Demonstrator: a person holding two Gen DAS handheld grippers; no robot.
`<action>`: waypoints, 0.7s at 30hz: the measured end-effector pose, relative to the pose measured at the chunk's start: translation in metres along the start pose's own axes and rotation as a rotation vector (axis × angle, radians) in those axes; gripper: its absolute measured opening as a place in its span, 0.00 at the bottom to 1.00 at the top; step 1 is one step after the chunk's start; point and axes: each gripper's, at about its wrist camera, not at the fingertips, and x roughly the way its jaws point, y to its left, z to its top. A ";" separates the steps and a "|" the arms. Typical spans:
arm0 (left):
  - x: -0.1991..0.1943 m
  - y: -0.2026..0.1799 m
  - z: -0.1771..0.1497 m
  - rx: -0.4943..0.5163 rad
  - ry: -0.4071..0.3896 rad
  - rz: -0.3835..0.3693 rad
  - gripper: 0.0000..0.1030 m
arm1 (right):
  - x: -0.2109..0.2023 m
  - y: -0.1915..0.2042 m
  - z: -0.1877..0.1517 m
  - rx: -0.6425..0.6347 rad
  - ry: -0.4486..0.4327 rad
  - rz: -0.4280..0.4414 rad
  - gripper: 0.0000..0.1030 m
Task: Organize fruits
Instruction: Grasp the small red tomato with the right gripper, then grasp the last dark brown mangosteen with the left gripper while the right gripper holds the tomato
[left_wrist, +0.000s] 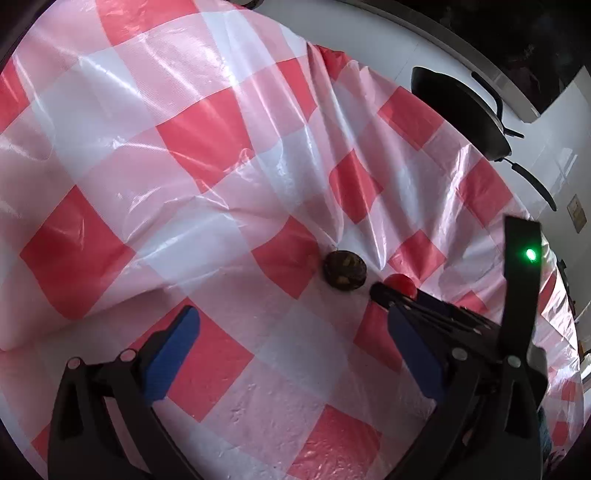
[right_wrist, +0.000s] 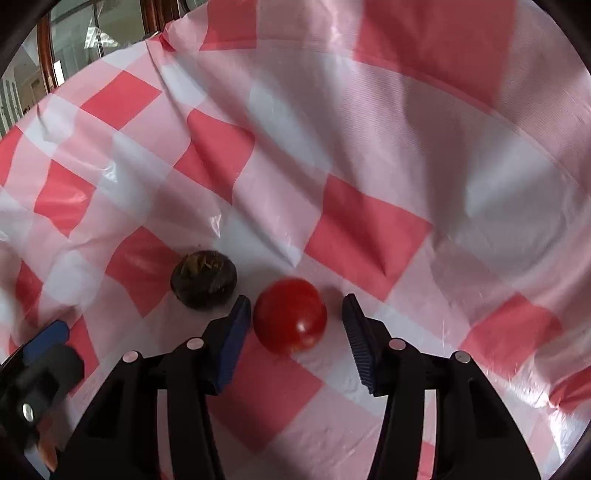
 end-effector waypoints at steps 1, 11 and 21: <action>0.000 -0.001 0.000 0.009 -0.003 0.003 0.98 | 0.002 0.002 0.001 -0.005 0.001 -0.003 0.50; -0.004 -0.006 -0.002 0.039 -0.015 0.002 0.98 | -0.060 -0.026 -0.049 0.191 -0.143 -0.014 0.34; -0.003 -0.027 -0.007 0.154 -0.002 -0.005 0.98 | -0.110 -0.119 -0.116 0.628 -0.331 0.035 0.35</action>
